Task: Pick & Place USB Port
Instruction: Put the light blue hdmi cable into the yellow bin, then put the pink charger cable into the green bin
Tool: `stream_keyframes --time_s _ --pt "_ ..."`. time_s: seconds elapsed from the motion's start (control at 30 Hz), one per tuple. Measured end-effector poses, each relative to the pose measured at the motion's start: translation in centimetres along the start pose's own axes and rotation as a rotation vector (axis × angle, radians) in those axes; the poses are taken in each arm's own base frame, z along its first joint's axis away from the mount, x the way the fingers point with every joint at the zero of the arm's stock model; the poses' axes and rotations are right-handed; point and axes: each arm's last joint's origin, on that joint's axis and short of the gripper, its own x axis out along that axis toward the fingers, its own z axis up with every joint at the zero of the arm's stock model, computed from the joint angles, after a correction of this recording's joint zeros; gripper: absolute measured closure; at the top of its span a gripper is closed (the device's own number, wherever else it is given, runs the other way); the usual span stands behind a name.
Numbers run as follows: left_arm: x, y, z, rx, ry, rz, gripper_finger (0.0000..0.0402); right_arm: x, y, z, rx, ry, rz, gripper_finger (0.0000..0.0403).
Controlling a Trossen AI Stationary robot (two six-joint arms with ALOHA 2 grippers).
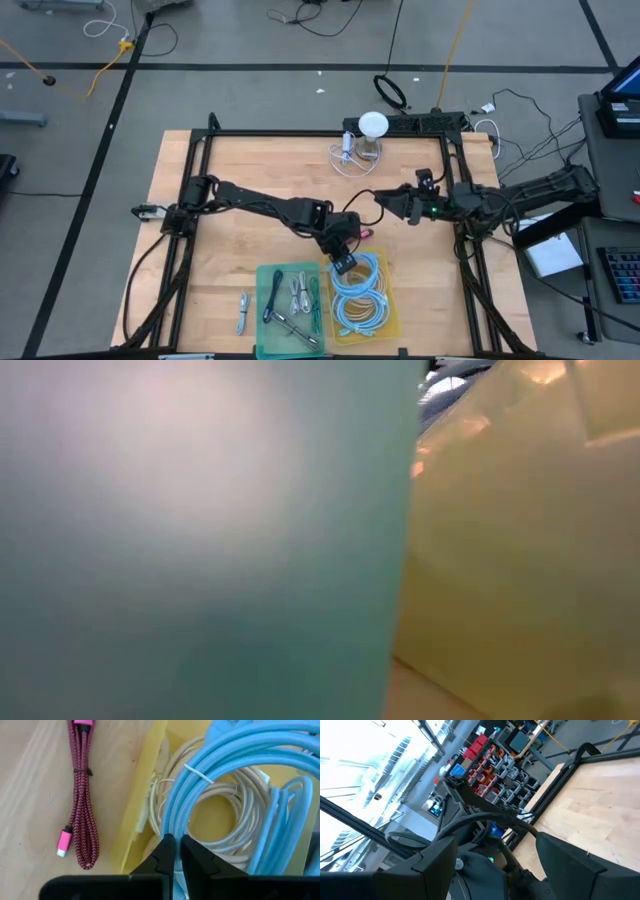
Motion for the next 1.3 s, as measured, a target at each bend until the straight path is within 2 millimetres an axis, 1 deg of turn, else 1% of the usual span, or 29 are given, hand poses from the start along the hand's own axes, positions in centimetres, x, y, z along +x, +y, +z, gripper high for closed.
stream_keyframes --time_s 0.13,0.27,0.4,0.53,0.63,0.77,0.87,1.0,1.07,1.2,1.3 --pt "0.1 -0.4 0.1 0.019 -0.029 -0.024 0.0354 -0.5 0.3 0.5 0.005 -0.019 0.025 0.0138" --pt "0.0 -0.5 0.3 0.0 -0.043 -0.035 0.0315 -0.9 0.6 0.8 0.012 -0.029 0.045 0.0138" --pt "0.0 -0.3 0.4 -0.018 -0.048 -0.013 0.028 -1.1 0.8 0.6 0.013 0.002 0.069 0.0138" --pt "-0.8 0.0 0.5 -0.018 -0.068 0.027 0.0266 -1.2 0.9 0.0 0.007 0.048 0.068 0.0138" --pt "-2.6 0.1 0.7 -0.013 -0.094 0.055 0.0265 -1.4 0.9 -0.7 0.018 0.113 0.063 0.0138" --pt "-6.3 0.0 1.1 -0.004 -0.174 0.085 0.0266 -1.8 0.4 -2.0 0.033 0.254 0.016 0.014" --pt "-9.5 -0.2 1.1 0.012 -0.249 0.103 0.0266 -2.2 -0.6 -3.1 -0.003 0.347 -0.092 0.015" --pt "-13.4 -0.7 0.7 0.023 -0.35 0.116 0.0266 -2.4 -2.5 -4.2 -0.106 0.44 -0.277 0.0168" --pt "-14.8 -1.0 0.4 0.024 -0.394 0.12 0.0266 -2.1 -3.4 -4.7 -0.176 0.49 -0.334 0.0176" --pt "-16.8 -1.6 -0.2 0.025 -0.453 0.118 0.0266 -0.5 -5.0 -5.6 -0.261 0.648 -0.346 0.0181" --pt "-17.0 -1.9 -0.5 0.019 -0.469 0.128 0.0266 1.0 -6.7 -6.4 -0.255 0.773 -0.366 0.0181"
